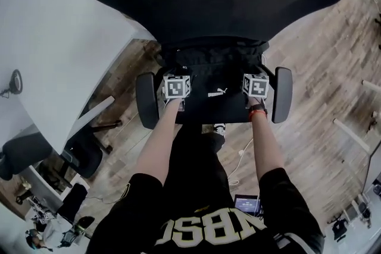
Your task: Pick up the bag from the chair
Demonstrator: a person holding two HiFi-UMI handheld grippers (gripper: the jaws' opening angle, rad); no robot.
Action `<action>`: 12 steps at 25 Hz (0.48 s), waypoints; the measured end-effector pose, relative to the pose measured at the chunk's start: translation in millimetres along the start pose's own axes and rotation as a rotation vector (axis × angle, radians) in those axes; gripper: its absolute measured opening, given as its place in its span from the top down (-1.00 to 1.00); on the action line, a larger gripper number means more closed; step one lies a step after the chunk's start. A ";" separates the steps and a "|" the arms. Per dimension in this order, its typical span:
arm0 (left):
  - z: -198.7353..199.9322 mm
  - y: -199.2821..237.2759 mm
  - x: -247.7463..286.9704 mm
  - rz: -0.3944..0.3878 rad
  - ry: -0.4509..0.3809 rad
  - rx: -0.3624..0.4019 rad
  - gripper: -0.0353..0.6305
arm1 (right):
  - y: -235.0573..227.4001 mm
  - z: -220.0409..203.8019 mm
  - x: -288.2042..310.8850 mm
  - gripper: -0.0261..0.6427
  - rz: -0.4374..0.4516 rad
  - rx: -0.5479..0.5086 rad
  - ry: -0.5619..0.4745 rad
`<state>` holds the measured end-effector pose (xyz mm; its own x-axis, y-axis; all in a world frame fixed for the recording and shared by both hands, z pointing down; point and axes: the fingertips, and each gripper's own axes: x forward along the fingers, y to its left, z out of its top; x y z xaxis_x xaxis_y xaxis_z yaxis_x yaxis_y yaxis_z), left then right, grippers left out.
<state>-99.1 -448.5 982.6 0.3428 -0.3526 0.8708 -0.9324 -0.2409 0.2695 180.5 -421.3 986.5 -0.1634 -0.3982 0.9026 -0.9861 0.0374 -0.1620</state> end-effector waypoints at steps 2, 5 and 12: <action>-3.0 2.9 7.3 0.011 0.008 -0.006 0.00 | 2.0 -2.1 6.1 0.16 0.010 0.006 -0.005; -3.9 12.4 9.5 0.067 0.025 -0.002 0.49 | 6.0 -3.9 12.0 0.40 0.019 -0.001 -0.005; 6.4 -9.5 -3.3 0.010 -0.005 -0.043 0.74 | 16.3 2.2 -5.9 0.80 0.091 0.070 -0.037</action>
<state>-90.6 -450.8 974.5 0.3341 -0.3588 0.8716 -0.9397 -0.1987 0.2784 165.5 -420.3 977.6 -0.2496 -0.4295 0.8679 -0.9625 0.0115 -0.2711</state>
